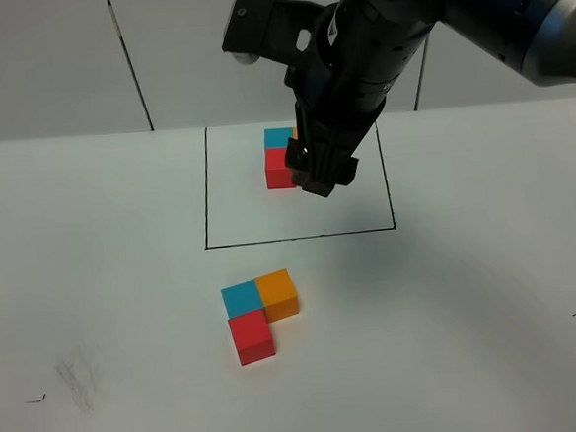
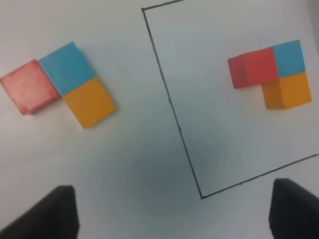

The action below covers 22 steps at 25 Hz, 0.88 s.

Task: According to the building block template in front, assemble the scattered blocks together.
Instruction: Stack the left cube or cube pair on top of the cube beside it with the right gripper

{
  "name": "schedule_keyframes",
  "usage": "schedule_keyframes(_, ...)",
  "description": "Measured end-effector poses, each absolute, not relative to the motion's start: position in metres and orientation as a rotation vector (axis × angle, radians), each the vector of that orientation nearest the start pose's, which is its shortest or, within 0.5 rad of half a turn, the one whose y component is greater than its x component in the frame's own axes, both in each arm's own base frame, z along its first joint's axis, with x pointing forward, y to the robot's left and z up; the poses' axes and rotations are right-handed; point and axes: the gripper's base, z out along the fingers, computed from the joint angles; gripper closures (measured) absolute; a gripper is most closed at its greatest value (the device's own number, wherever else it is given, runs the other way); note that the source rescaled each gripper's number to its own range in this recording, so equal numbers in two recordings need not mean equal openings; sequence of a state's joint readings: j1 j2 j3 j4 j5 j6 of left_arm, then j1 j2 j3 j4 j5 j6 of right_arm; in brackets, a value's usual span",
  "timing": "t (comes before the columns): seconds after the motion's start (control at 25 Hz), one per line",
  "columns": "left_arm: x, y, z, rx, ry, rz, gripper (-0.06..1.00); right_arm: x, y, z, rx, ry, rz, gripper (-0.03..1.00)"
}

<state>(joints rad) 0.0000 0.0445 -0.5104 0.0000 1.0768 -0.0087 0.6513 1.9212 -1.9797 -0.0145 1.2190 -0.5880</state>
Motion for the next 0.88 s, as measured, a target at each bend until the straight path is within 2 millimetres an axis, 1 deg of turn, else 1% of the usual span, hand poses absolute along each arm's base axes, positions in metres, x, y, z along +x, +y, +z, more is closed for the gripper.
schedule_keyframes(0.12, 0.0, 0.0, 0.279, -0.009, 2.094, -0.005, 0.36, 0.332, 0.25, 0.363, -1.317, 2.265, 0.049, 0.36)
schedule_keyframes(0.24, 0.0, 0.0, 0.279, -0.009, 2.094, -0.005, 0.36, 0.33, 0.248, 0.368, -1.094, 2.373, 0.114, 0.36)
schedule_keyframes(0.4, 0.0, 0.0, 0.279, -0.009, 2.094, -0.005, 0.36, 0.33, 0.248, 0.367, -0.927, 2.451, 0.161, 0.36)
schedule_keyframes(0.52, 0.0, 0.0, 0.279, -0.009, 2.094, -0.005, 0.36, 0.329, 0.247, 0.359, -0.875, 2.5, 0.169, 0.36)
schedule_keyframes(0.64, 0.0, 0.0, 0.279, -0.009, 2.094, -0.005, 0.36, 0.325, 0.244, 0.344, -0.871, 2.562, 0.152, 0.36)
schedule_keyframes(0.76, 0.0, 0.0, 0.279, -0.009, 2.094, -0.005, 0.36, 0.312, 0.234, 0.33, -0.895, 2.623, 0.12, 0.36)
schedule_keyframes(0.88, 0.0, 0.0, 0.279, -0.009, 2.094, -0.005, 0.36, 0.296, 0.219, 0.325, -0.913, 2.654, 0.07, 0.36)
